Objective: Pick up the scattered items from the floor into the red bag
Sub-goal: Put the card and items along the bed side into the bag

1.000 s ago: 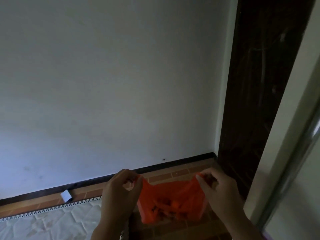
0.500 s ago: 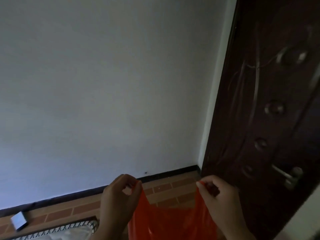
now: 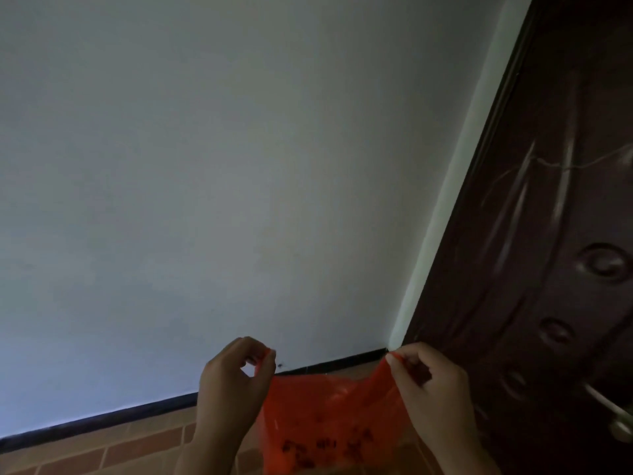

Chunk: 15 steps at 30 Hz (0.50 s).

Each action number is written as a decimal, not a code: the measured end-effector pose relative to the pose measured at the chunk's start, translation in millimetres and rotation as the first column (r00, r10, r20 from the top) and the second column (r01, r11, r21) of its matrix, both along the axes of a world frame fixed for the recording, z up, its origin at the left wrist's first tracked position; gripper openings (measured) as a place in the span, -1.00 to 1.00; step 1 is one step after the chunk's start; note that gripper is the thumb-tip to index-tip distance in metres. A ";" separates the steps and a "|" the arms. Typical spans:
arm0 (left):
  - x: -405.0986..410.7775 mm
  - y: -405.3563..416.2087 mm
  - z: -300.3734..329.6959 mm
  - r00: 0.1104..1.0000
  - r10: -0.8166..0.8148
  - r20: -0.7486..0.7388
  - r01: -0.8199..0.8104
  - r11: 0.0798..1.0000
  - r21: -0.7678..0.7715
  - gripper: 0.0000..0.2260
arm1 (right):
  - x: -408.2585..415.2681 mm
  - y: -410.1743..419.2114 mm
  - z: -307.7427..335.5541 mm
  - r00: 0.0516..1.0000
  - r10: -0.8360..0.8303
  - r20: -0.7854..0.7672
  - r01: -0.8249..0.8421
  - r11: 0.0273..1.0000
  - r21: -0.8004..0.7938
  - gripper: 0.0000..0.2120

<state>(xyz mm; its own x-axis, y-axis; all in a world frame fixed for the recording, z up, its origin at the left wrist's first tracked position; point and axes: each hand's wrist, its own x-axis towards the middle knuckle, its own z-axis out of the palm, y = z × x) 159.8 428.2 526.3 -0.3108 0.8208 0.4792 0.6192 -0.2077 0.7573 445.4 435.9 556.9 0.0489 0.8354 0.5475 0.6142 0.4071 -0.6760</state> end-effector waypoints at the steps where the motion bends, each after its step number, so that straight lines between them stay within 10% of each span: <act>1: -7.4 5.1 -0.5 1.000 0.000 0.008 0.000 1.000 0.001 -0.73 | -7.4 7.3 0.8 1.000 -0.002 0.005 0.002 1.000 -0.011 -0.83; 15: -175.9 -1.4 -12.8 0.914 0.390 0.111 -0.397 0.916 0.050 -0.74 | -196.5 130.2 1.8 0.915 0.375 0.149 -0.381 0.925 0.011 -0.84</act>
<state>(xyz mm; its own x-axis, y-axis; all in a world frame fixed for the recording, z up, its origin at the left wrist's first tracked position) -16.0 426.8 513.5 -0.6495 0.5880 0.4821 0.5863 -0.0165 0.8099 248.9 566.2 558.7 -0.3461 0.7544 0.5578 0.4973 0.6516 -0.5728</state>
